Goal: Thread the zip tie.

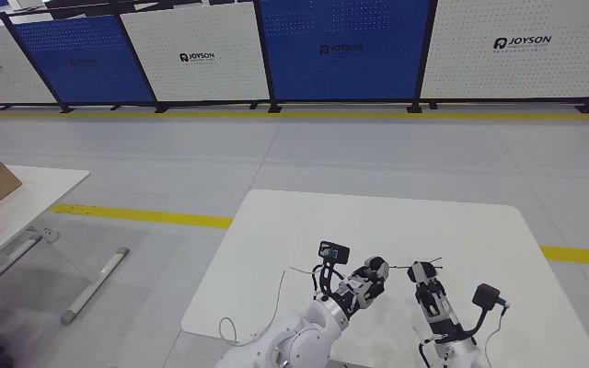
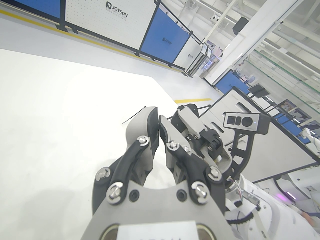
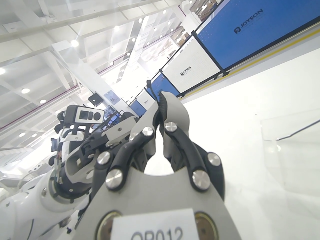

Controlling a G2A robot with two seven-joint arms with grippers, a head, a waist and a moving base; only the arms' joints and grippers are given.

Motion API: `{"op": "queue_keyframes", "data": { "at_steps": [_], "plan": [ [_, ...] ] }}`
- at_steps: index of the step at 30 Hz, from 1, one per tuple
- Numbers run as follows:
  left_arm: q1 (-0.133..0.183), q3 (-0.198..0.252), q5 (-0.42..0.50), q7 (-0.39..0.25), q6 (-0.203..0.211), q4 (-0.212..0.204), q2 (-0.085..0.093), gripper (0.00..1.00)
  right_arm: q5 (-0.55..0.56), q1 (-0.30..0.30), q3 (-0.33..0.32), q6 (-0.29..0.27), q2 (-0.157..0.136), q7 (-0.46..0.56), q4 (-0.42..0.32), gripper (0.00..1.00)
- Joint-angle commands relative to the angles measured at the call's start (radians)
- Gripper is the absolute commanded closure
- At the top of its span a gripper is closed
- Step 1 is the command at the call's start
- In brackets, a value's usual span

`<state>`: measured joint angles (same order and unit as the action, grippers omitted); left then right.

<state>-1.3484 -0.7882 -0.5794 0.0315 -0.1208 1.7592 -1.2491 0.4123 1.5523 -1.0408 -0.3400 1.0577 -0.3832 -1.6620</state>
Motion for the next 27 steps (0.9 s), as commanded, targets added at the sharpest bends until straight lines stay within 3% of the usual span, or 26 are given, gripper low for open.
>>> {"op": "queue_keyframes", "data": {
  "at_steps": [1,27],
  "plan": [
    [0.000,0.000,0.000,0.000,0.000,0.000,0.000,1.00,-0.004,0.003,-0.003,0.000,-0.002,-0.008,-0.003,1.00],
    [0.000,0.000,0.000,0.000,0.000,0.000,0.000,1.00,-0.003,-0.023,0.027,0.000,-0.015,-0.004,0.009,1.00]
  ]
}}
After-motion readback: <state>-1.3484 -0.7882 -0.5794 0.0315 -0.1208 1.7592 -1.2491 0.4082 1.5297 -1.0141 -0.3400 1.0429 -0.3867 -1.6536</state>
